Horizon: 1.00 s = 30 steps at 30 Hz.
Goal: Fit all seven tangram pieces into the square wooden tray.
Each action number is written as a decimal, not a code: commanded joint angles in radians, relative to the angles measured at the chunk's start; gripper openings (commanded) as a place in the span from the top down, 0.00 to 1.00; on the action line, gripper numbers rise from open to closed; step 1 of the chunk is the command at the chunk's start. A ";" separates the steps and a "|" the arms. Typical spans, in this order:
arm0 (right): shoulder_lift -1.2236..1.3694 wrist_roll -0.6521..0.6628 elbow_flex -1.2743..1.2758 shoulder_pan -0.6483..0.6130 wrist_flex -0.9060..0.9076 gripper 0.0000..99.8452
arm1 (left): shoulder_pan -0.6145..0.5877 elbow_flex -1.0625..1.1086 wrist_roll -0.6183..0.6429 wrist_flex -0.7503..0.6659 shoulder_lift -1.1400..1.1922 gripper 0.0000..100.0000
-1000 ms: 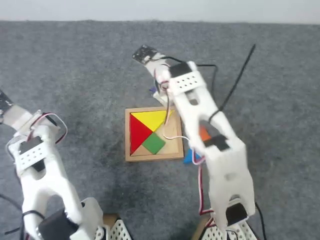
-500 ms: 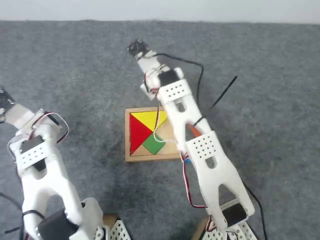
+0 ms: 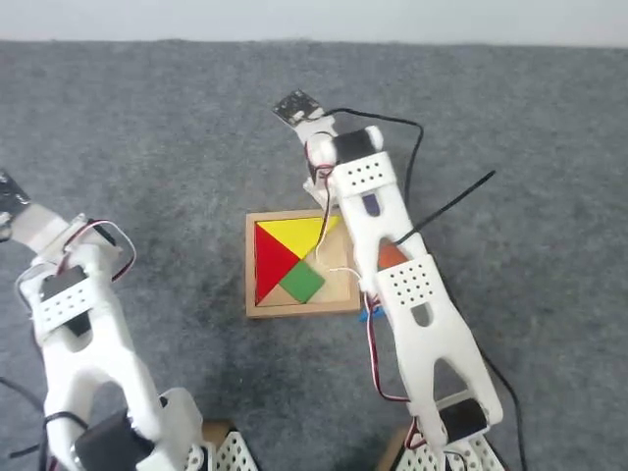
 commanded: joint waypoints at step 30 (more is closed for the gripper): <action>-0.550 0.930 0.655 0.062 0.071 0.70 | 0.026 -0.039 0.003 -0.023 -0.043 0.99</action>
